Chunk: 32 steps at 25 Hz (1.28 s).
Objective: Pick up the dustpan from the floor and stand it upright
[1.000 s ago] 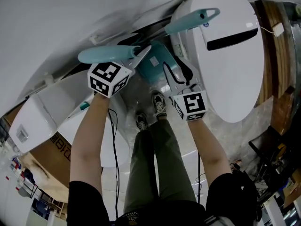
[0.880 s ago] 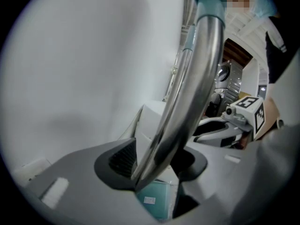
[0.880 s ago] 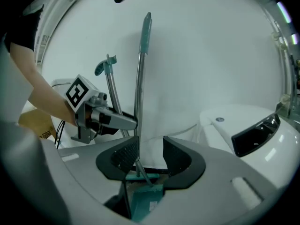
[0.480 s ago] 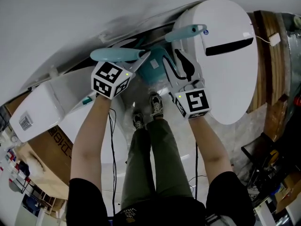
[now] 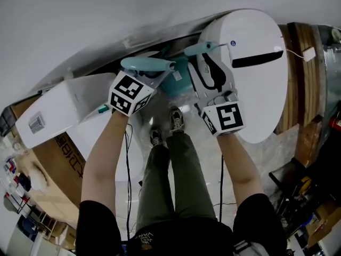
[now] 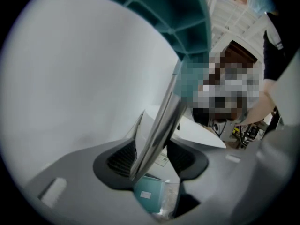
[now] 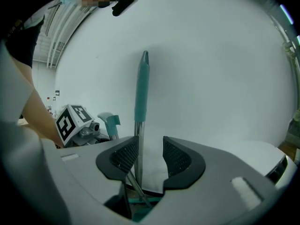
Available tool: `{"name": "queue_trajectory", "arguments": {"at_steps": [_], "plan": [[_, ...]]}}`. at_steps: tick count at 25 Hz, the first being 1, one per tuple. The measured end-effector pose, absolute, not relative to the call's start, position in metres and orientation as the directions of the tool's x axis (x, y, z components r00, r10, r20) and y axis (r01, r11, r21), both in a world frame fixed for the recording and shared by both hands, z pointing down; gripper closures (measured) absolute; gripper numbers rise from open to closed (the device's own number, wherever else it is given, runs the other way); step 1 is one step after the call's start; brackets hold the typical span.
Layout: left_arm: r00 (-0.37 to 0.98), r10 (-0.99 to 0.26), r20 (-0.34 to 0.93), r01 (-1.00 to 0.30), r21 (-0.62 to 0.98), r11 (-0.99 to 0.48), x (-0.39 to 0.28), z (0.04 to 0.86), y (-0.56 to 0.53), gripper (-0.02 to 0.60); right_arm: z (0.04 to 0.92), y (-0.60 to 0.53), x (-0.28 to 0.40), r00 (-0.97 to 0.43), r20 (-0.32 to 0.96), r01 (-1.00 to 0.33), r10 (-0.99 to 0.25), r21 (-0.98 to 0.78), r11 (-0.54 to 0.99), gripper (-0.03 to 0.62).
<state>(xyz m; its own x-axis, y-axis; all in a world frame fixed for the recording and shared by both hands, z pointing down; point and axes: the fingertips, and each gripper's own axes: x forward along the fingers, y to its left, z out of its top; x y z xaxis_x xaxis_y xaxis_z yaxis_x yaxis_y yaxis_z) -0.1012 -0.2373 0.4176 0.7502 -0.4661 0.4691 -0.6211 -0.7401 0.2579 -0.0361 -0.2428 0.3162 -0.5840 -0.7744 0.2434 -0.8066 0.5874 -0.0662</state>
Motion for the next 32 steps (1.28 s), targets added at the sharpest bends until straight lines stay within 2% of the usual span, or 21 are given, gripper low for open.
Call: {"name": "queue_trajectory", "arguments": {"at_steps": [11, 18, 32], "plan": [[0.726, -0.501, 0.472, -0.650, 0.230, -0.725, -0.109, 0.397, -0.235, 0.334, 0.306, -0.241, -0.035, -0.585, 0.238, -0.808, -0.775, -0.085, 0.583, 0.455], [0.664, -0.536, 0.521, -0.702, 0.187, -0.687, -0.127, 0.406, -0.232, 0.334, 0.315, -0.228, -0.022, -0.565, 0.256, -0.822, -0.784, -0.102, 0.560, 0.455], [0.666, -0.539, 0.516, -0.704, 0.198, -0.682, -0.115, 0.410, -0.224, 0.334, 0.325, -0.217, -0.003, -0.532, 0.263, -0.847, -0.805, -0.144, 0.512, 0.456]]}}
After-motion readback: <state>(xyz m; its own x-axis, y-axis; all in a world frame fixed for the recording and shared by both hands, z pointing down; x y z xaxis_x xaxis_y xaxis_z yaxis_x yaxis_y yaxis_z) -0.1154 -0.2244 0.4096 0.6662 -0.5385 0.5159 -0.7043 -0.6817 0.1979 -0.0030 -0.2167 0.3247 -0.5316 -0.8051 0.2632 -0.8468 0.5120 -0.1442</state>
